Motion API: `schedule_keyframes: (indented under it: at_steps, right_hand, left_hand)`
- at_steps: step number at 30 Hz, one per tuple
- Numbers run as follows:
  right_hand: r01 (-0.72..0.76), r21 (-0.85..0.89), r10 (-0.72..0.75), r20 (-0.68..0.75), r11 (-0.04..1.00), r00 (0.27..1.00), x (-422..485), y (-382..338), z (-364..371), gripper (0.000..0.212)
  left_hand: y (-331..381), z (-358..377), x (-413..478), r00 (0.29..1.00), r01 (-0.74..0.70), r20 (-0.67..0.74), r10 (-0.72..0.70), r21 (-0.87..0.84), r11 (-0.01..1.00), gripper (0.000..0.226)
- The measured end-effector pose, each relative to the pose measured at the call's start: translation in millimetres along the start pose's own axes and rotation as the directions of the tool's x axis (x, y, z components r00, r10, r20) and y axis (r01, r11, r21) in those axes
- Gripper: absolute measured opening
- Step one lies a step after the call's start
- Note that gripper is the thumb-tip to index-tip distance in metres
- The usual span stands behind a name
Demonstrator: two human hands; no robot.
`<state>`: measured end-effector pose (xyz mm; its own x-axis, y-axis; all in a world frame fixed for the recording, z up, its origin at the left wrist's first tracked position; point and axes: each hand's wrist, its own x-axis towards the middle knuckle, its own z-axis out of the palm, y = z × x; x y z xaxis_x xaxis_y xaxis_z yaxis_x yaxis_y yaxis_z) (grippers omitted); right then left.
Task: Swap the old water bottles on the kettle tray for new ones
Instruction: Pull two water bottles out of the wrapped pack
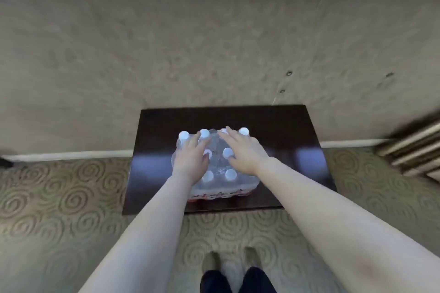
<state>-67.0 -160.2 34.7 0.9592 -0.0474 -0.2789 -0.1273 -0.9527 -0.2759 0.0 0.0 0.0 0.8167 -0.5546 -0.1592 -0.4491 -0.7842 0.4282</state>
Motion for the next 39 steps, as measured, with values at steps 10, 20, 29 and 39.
schedule_keyframes:
  at_steps: [10, 20, 29, 39]
  right_hand:
    - [0.021, -0.126, -0.004, 0.133, 0.992, 0.991, 12, -7, 47, 0.072]
    - [-0.054, -0.136, 0.078, 0.176, 0.989, 0.981, 10, -11, 58, 0.069]
    - [-0.065, -0.145, 0.092, 0.190, 0.987, 0.977, 10, -13, 58, 0.068]
    - [-0.001, -0.134, 0.030, 0.215, 0.991, 0.976, 10, -7, 47, 0.060]
  left_hand:
    - [-21, 27, 8, 0.967, -0.208, 0.194, 0.162, 0.247, 0.947, 0.053]
    - [-10, 17, 21, 0.979, -0.158, 0.172, 0.108, 0.311, 0.937, 0.044]
    - [4, 8, 39, 0.945, -0.213, 0.322, 0.059, 0.469, 0.857, 0.028]
    - [0, -15, 39, 0.895, -0.372, 0.397, 0.204, 0.409, 0.834, 0.033]
